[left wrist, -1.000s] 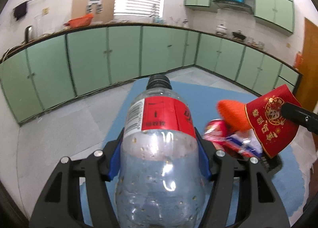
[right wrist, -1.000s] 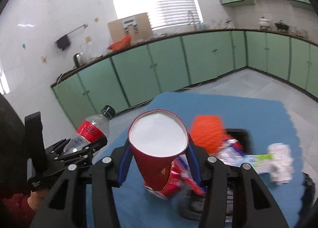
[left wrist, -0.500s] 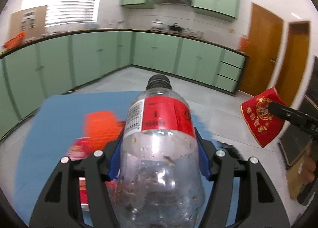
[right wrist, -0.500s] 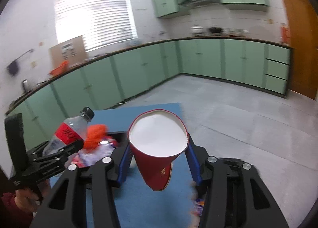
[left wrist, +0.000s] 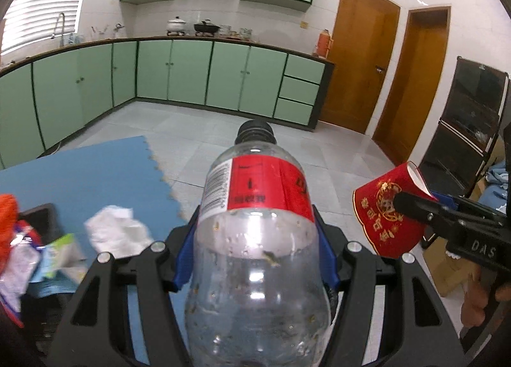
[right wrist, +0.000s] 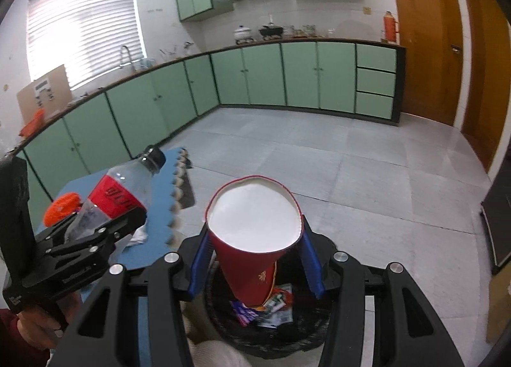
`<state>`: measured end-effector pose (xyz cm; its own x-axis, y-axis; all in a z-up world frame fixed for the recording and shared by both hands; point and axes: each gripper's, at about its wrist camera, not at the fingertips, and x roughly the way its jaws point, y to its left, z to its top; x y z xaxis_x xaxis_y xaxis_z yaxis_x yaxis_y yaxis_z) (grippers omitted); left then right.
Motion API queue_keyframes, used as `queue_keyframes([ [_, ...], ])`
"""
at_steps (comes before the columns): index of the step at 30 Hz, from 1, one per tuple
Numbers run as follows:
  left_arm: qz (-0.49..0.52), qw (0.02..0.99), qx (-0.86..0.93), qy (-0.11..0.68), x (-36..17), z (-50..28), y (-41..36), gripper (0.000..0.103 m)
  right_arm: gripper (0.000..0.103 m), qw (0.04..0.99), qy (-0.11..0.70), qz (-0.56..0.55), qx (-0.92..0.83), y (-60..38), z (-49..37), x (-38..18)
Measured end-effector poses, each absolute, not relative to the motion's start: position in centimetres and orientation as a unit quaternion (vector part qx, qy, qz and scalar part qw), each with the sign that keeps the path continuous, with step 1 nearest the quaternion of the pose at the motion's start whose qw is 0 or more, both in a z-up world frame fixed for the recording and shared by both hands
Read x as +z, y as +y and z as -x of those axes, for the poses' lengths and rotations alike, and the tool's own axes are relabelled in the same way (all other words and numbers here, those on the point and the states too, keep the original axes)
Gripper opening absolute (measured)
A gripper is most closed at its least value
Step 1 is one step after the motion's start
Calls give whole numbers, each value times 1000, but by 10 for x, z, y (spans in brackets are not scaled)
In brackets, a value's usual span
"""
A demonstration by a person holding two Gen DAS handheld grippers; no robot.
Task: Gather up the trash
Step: 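Carry the bottle and cup over the black bin and open both tools, then grasp the red drink can on the mat with the left tool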
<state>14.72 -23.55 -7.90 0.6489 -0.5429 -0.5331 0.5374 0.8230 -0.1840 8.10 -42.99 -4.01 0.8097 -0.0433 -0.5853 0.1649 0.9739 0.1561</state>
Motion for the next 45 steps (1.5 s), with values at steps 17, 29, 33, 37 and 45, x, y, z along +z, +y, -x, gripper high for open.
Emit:
queue_keyframes([
  [17, -18, 898, -313, 307, -100, -186, -293, 71, 50, 935, 320, -126, -88, -470, -86, -68],
  [29, -14, 915, -272, 298, -81, -186, -253, 73, 73, 929, 338, -112, -98, -456, -115, -87],
  [33, -12, 918, -262, 298, -73, -180, -235, 73, 77, 931, 332, -117, -96, -450, -115, -81],
  [37, -4, 927, -243, 287, -57, -173, -204, 76, 89, 939, 311, -110, -95, -436, -109, -67],
  [45, -8, 951, -168, 261, -30, -150, -125, 84, 97, 953, 277, -109, -48, -381, -114, -36],
])
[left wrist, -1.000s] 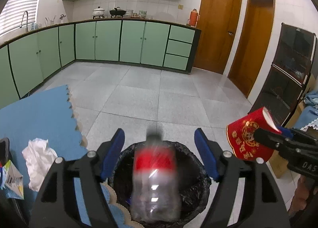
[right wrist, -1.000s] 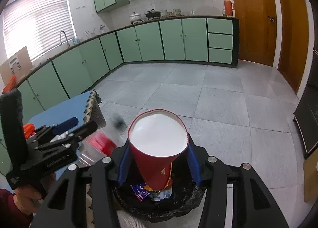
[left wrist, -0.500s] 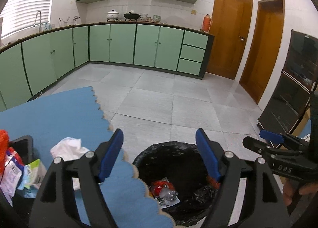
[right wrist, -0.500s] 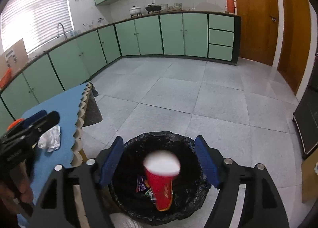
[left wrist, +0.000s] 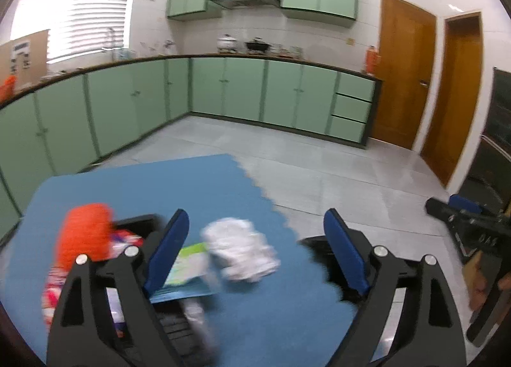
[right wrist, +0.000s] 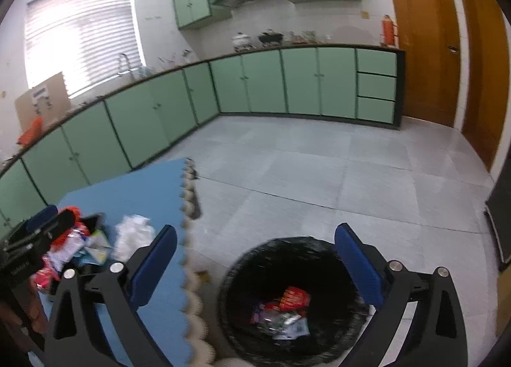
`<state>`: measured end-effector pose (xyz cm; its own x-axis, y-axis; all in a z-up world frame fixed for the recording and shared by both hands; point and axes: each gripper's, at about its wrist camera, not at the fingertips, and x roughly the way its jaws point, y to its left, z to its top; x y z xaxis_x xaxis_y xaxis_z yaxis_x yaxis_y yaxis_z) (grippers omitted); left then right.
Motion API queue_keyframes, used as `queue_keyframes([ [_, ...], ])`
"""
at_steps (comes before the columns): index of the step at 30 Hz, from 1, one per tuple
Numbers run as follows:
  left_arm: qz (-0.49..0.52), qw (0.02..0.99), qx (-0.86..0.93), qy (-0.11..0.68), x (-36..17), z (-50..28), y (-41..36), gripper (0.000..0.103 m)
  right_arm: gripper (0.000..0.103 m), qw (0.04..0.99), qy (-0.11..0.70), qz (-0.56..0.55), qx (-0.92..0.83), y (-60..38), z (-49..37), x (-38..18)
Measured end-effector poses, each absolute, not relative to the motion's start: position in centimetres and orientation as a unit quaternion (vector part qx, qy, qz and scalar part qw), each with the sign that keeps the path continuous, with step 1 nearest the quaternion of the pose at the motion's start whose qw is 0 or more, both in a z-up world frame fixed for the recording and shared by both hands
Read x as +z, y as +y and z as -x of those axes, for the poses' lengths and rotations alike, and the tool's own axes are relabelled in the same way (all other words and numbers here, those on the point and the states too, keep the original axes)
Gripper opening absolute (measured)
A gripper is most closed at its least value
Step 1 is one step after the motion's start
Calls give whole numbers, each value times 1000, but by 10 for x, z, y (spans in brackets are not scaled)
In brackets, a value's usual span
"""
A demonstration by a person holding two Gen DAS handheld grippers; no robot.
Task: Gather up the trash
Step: 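Grasp the red drink can on the mat with the left tool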
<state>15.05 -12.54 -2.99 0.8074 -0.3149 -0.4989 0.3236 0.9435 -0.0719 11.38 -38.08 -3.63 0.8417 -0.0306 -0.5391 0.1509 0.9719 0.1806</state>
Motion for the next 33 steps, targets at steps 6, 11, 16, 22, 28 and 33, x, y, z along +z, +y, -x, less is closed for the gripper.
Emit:
queue_keyframes([
  [6, -16, 961, -83, 264, -25, -135, -47, 86, 97, 958, 264, -112, -1, -329, -123, -31],
  [11, -19, 960, -21, 280, -34, -124, 9, 87, 97, 957, 270, -102, 37, -284, -133, -37],
  [16, -6, 952, 17, 306, -53, -112, 51, 87, 97, 953, 282, -85, 74, -242, -137, -44],
  [22, 19, 936, 27, 350, -89, -101, 81, 87, 97, 950, 291, -69, 92, -213, -140, -48],
  [28, 36, 929, 27, 367, -108, -108, 90, 87, 97, 950, 293, -57, 97, -198, -139, -47],
  [33, 37, 926, 18, 374, -115, -116, 92, 87, 97, 950, 291, -55, 95, -196, -139, -43],
])
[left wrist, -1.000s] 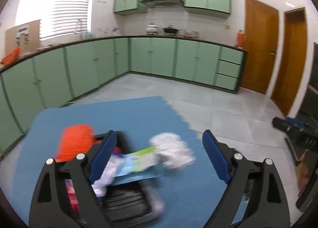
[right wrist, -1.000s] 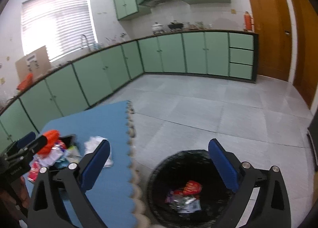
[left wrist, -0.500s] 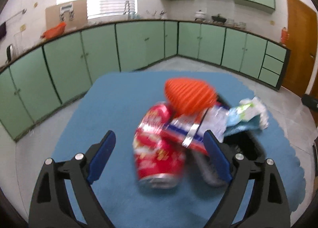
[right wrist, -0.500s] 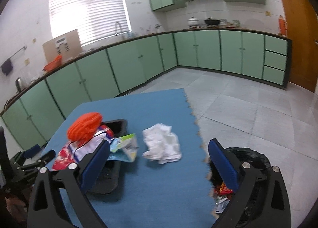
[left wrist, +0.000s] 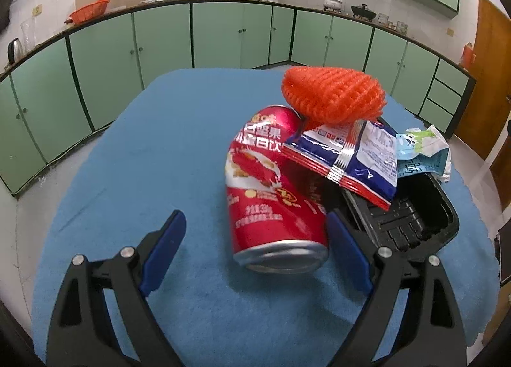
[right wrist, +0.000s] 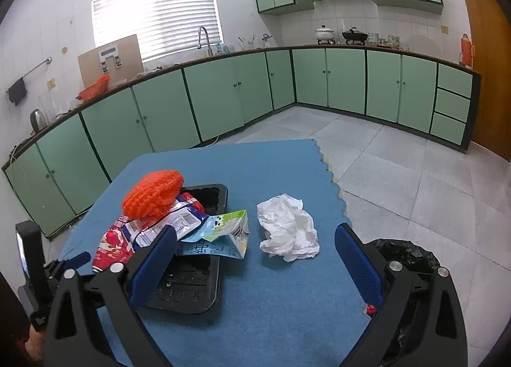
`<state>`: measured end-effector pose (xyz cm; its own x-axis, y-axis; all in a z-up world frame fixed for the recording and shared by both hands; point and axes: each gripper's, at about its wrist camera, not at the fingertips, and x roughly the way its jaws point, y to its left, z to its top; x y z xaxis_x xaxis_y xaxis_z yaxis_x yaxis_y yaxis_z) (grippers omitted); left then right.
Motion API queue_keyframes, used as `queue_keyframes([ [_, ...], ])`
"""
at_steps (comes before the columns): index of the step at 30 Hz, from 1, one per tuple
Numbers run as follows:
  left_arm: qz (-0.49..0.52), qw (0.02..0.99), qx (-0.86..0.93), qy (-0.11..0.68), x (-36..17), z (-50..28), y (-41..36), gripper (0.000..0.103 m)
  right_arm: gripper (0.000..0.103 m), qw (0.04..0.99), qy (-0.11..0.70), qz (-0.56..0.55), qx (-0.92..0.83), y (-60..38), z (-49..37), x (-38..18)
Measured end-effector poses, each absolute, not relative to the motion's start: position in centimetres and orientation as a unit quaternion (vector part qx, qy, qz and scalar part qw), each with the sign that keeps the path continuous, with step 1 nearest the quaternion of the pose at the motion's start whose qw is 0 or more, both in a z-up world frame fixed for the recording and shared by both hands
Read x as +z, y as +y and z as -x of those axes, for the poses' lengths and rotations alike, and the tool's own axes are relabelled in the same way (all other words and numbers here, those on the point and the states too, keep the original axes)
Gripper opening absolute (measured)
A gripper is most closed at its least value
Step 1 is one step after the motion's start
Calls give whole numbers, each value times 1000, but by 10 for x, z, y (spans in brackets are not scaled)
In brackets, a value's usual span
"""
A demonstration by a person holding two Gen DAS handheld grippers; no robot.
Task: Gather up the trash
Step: 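Grasp the red drink can on the mat with the left tool, then lift the red can with the left tool while the right tool grasps the orange foam mesh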
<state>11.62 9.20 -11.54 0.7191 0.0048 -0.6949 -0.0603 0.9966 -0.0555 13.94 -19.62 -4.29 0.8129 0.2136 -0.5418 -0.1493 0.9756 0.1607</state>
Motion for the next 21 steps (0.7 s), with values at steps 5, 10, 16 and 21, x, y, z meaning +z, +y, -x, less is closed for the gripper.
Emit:
queue_keyframes([
  [5, 49, 921, 9, 387, -124, -124, 93, 86, 97, 951, 290, -44, 96, -193, -140, -42],
  [10, 82, 916, -11, 392, -126, -131, 100, 58, 97, 949, 297, -42, 95, -190, -142, -45],
  [16, 94, 925, -5, 369, -119, -120, 103, 53, 97, 949, 299, -34, 96, -187, -142, -46],
  [21, 92, 928, 8, 360, -113, -106, 111, 45, 97, 948, 299, -33, 100, -185, -142, -47],
])
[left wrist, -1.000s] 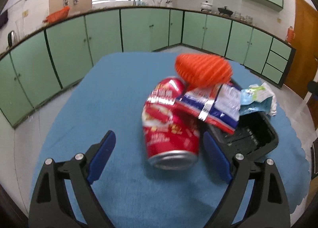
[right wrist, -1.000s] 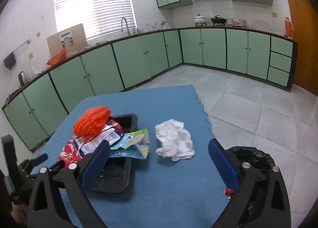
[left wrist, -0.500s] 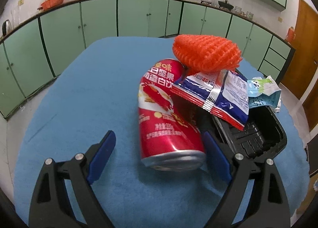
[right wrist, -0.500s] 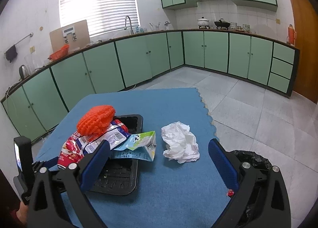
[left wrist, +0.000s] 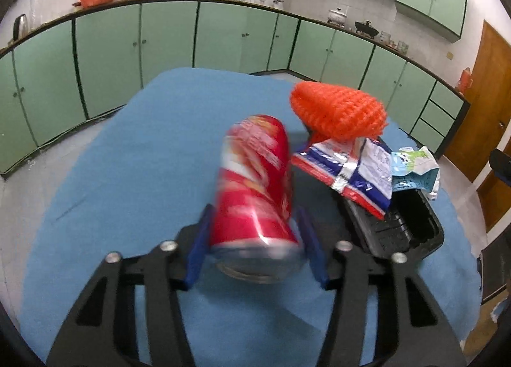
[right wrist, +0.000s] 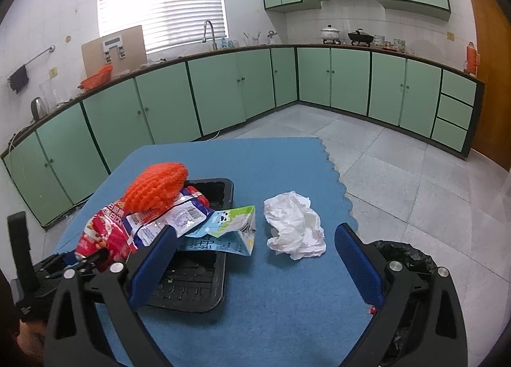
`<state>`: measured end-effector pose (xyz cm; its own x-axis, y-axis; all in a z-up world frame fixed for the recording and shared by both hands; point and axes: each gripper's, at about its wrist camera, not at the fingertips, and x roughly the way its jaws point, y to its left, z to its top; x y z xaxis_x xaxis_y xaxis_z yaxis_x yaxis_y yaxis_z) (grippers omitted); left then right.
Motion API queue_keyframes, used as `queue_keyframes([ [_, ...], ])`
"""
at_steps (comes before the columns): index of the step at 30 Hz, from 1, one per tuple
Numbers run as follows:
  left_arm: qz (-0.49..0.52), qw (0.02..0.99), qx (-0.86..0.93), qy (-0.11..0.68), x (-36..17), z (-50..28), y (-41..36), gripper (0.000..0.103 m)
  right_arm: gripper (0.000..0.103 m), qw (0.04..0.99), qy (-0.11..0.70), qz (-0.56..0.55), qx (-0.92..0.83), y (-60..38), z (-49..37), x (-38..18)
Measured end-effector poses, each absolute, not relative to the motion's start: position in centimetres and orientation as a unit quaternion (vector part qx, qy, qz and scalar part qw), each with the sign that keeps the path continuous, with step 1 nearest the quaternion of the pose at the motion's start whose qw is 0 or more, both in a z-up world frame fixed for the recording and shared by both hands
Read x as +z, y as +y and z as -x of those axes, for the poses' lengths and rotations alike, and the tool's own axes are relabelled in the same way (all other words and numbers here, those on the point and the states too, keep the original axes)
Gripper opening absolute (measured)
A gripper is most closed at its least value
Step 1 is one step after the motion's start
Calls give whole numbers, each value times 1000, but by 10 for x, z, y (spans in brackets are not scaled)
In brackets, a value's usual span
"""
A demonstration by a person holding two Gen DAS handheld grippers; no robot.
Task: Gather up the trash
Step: 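Lift the red can with the left tool while the right tool grasps the orange foam mesh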
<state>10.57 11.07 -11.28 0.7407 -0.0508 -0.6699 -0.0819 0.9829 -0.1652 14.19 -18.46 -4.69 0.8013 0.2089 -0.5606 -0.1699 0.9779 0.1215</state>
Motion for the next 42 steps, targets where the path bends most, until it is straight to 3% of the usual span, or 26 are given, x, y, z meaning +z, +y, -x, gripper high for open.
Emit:
queue_keyframes([
  [5, 84, 922, -1, 378, -115, -96, 117, 48, 97, 946, 305, -36, 105, -181, -143, -51],
  [9, 79, 919, -8, 386, -110, -97, 118, 70, 97, 945, 307, -36, 110, -177, -144, -53],
  [18, 92, 896, -4, 435, -113, -143, 133, 74, 97, 946, 303, -42, 110, -178, -145, -53],
  [22, 110, 887, -3, 449, -124, -151, 136, 61, 97, 946, 304, -44, 107, -182, -147, -54],
  [24, 112, 888, -3, 446, -123, -152, 137, 43, 97, 946, 305, -44, 105, -183, -147, -55],
  [27, 114, 894, -9, 433, -118, -148, 132, 29, 97, 945, 306, -42, 109, -182, -149, -56],
  [37, 95, 926, 35, 363, -89, -119, 126, 21, 91, 942, 314, -38, 111, -172, -158, -64],
  [42, 89, 937, 42, 335, -75, -117, 127, 6, 88, 940, 315, -42, 125, -160, -169, -63],
])
